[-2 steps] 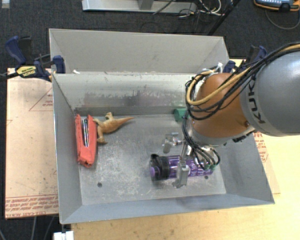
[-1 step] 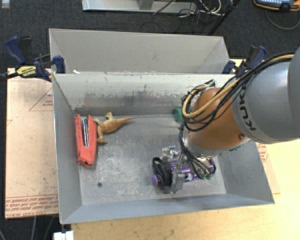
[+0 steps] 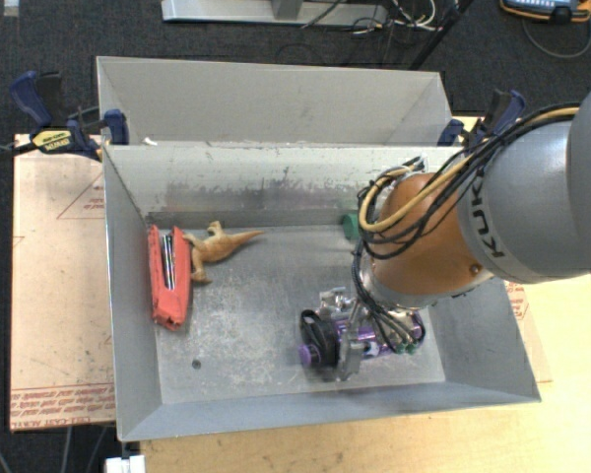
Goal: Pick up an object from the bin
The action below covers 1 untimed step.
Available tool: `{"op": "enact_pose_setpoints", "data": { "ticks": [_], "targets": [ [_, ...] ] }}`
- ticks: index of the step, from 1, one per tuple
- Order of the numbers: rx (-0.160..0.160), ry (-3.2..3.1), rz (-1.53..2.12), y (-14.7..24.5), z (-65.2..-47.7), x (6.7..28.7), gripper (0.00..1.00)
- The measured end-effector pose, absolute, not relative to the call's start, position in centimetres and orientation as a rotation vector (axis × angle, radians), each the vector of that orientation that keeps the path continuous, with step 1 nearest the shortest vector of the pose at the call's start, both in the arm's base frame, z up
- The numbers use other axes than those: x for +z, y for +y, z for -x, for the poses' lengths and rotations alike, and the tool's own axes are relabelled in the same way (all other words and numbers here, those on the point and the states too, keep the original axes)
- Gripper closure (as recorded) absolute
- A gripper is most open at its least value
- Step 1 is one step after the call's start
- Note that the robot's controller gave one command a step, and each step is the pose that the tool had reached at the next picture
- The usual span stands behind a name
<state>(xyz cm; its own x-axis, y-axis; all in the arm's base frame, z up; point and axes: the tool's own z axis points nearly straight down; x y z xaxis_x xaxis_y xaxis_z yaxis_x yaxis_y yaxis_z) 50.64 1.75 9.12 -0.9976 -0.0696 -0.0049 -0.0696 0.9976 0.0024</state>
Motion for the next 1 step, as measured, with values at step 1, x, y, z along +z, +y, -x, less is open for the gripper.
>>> {"op": "enact_pose_setpoints", "data": {
  "ticks": [1],
  "targets": [
    [0.004, 3.143, 0.114, 2.04, -49.68, 13.50, 1.00]
  ]
}}
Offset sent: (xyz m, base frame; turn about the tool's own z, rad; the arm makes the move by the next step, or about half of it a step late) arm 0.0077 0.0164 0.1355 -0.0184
